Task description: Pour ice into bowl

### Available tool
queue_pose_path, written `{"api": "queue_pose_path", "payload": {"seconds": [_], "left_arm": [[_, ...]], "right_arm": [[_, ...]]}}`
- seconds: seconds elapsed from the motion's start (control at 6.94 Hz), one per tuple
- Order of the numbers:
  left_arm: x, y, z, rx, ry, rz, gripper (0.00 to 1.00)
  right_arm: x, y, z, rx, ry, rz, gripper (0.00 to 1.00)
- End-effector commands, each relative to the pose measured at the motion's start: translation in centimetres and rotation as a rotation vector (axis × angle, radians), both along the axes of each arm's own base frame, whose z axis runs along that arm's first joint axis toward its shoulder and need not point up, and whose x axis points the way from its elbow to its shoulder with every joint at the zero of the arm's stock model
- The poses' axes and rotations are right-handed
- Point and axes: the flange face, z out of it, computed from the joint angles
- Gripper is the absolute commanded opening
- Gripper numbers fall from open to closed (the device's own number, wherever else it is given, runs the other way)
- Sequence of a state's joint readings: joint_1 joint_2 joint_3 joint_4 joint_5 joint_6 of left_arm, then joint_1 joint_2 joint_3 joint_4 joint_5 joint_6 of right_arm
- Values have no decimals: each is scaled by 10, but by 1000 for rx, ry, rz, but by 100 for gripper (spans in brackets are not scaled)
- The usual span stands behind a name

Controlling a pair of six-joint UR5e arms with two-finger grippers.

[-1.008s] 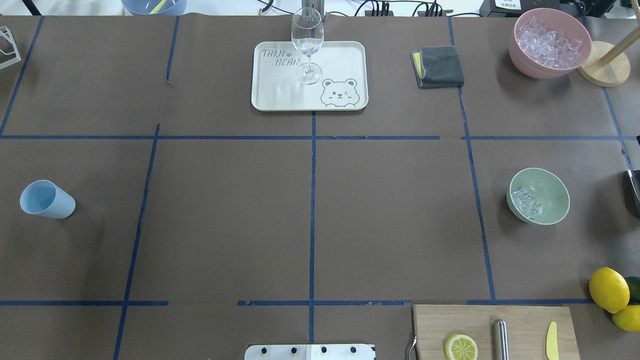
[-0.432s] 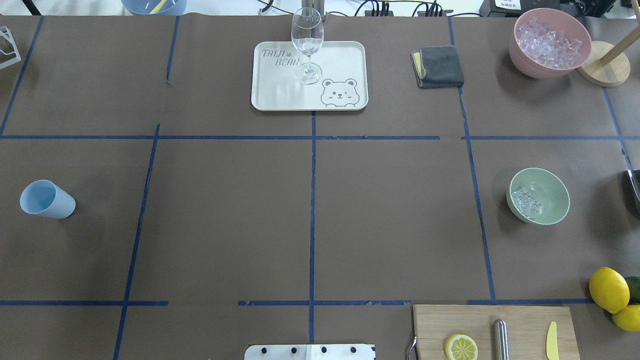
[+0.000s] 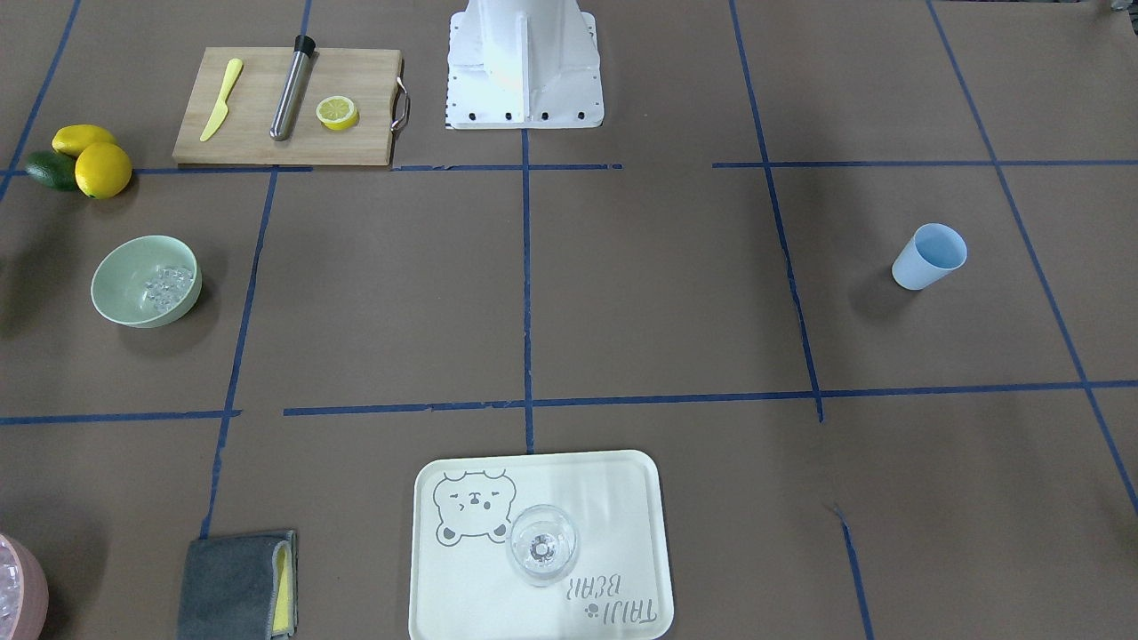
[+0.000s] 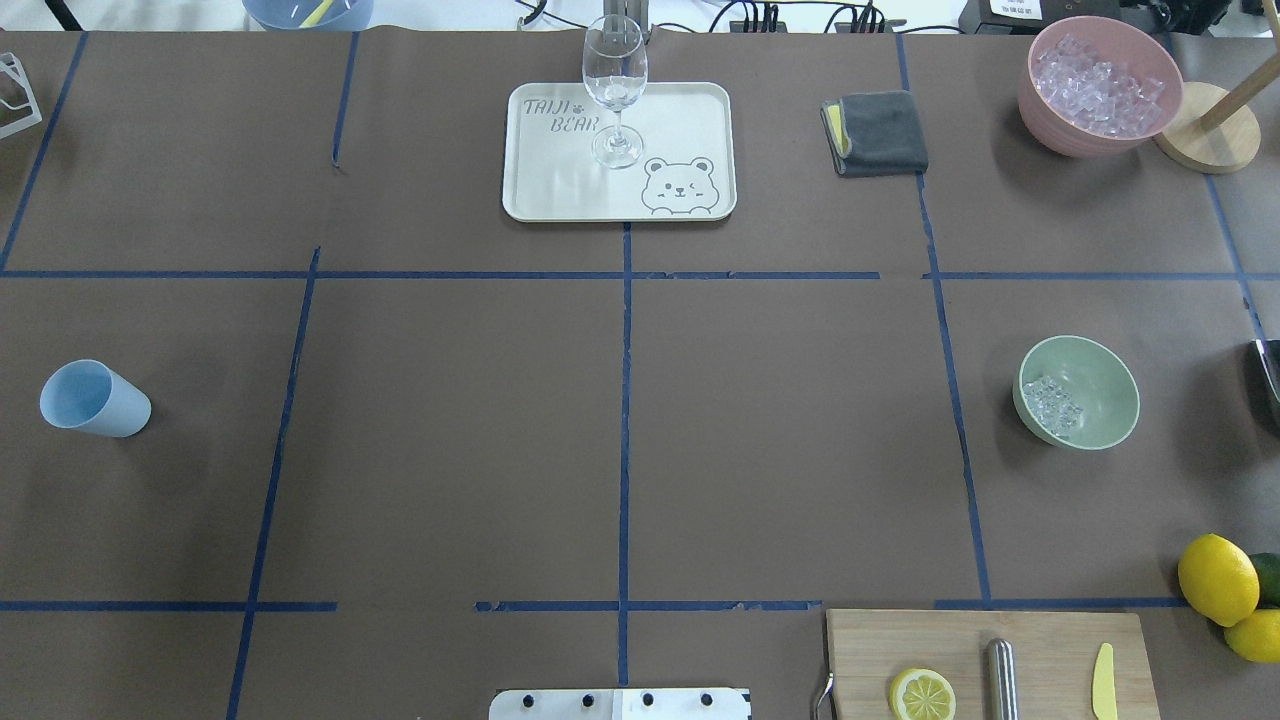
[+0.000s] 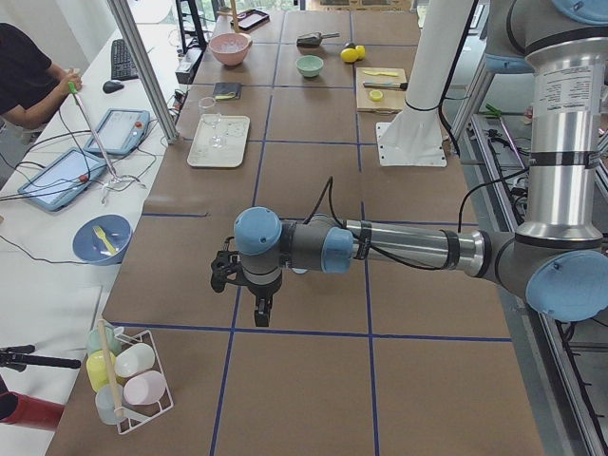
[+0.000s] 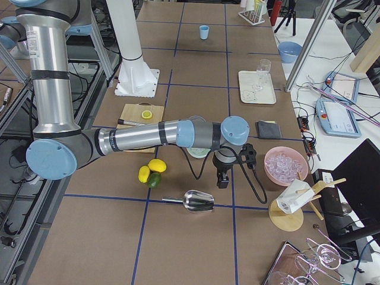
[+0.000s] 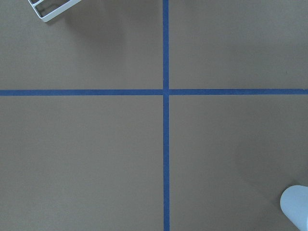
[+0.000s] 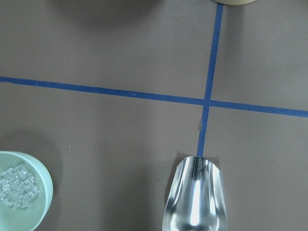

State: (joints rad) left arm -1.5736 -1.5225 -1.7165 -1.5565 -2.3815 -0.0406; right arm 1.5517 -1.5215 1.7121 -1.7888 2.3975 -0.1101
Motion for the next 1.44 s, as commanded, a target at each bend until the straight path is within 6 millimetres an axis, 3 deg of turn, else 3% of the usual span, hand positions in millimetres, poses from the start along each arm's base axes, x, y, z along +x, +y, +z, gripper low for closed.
{"api": "queue_pose_path", "payload": {"seconds": [0.0, 0.58, 1.3], "left_arm": [[0, -6, -4, -18, 7, 0, 100], [0, -9, -18, 56, 8, 2, 100], [0, -10, -12, 62, -4, 5, 100]], "right_arm": [[5, 5, 7, 1, 29, 2, 100], [5, 18, 38, 67, 39, 1, 100], [5, 18, 39, 64, 36, 2, 100]]}}
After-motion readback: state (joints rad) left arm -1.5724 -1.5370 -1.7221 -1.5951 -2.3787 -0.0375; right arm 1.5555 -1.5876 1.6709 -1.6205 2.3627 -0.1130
